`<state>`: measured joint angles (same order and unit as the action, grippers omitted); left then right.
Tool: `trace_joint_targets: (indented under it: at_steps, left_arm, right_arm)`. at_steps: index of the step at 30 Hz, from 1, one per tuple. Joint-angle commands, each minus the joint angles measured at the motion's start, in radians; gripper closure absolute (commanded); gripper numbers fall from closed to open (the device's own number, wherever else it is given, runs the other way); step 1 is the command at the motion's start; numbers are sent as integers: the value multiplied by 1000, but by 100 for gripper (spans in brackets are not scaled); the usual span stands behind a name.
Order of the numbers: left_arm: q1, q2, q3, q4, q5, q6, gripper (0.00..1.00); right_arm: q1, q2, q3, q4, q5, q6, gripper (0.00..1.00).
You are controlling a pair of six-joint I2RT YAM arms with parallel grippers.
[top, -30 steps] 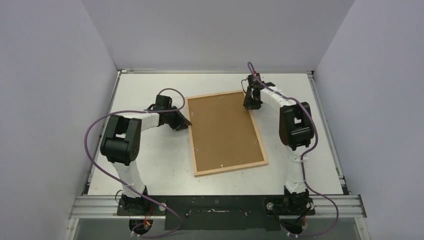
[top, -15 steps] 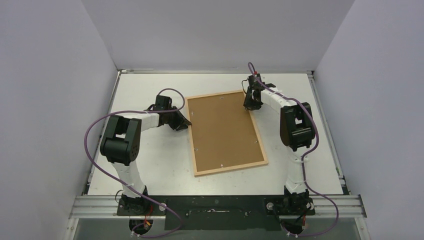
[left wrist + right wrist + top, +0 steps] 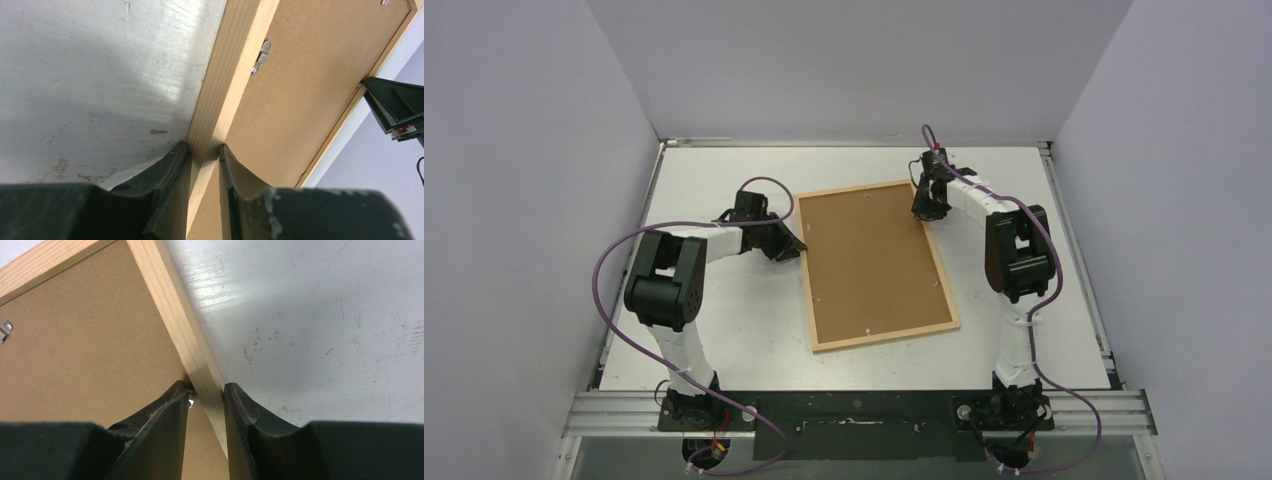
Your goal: Put the photo into the frame
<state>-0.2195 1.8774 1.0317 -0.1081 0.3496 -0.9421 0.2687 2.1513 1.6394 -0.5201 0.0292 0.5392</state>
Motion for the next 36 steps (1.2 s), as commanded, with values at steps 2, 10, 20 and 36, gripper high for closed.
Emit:
trace_joint_targets:
  at_steps: [2, 10, 20, 36]
  left_arm:
    - [-3, -7, -27, -76, -11, 9, 100]
    - [2, -24, 12, -185, -20, 144, 100]
    - [4, -104, -62, -177, 141, 307, 84]
    - [214, -72, 126, -100, 237, 284, 36]
  right_arm:
    - [3, -31, -7, -8, -22, 21, 82]
    - [-17, -74, 62, -10, -8, -3, 35]
    - [-32, -167, 19, 60, -165, -18, 34]
    - [204, -139, -64, 294, -395, 182, 56]
